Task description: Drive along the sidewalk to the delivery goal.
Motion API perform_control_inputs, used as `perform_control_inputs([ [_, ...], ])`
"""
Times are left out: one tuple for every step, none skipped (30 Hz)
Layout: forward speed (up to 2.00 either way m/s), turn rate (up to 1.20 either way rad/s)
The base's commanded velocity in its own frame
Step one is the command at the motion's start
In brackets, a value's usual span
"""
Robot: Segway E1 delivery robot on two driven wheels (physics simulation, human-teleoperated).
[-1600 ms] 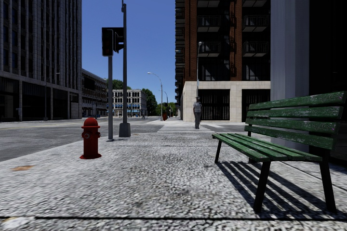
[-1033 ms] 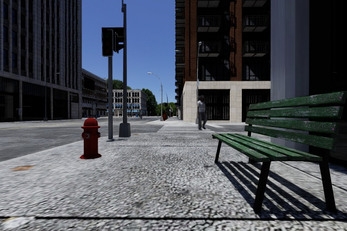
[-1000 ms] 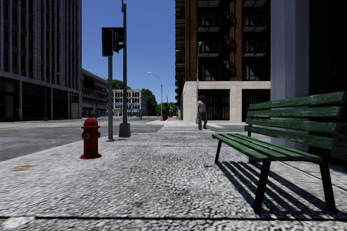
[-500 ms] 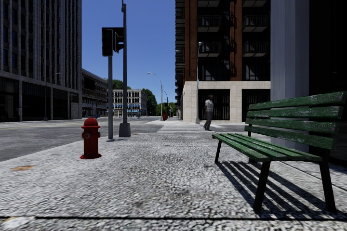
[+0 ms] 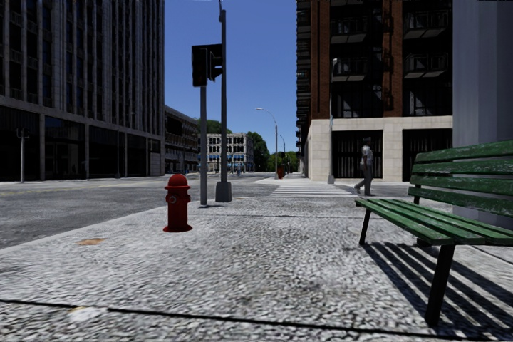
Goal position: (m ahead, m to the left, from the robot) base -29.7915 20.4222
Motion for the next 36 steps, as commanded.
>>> perform_control_inputs([
  [0.0, 0.61],
  [0.0, 0.84],
  [0.0, 0.87],
  [0.0, 0.89],
  [0.0, 0.89],
  [0.0, 0.9],
  [0.0, 0.94],
  [0.0, 1.01],
  [0.0, 1.01],
  [0.0, 1.04],
  [0.0, 1.05],
  [0.0, 1.06],
  [0.0, 1.06],
  [0.0, 1.06],
  [0.0, 1.06],
  [0.0, 1.06],
  [0.0, 1.06],
  [0.0, 1.06],
  [0.0, 1.06],
  [0.0, 1.06],
  [0.0, 1.06],
  [0.0, 1.06],
  [0.0, 1.06],
  [0.0, 1.06],
  [0.0, 1.06],
  [0.0, 1.06],
  [0.0, 1.06],
  [0.0, 1.06],
  [0.0, 1.06],
  [0.0, 1.06],
  [0.0, 1.06],
  [0.0, 1.06],
  [0.0, 1.06],
  [0.0, 1.06],
  [0.0, 1.06],
  [0.0, 1.06],
])
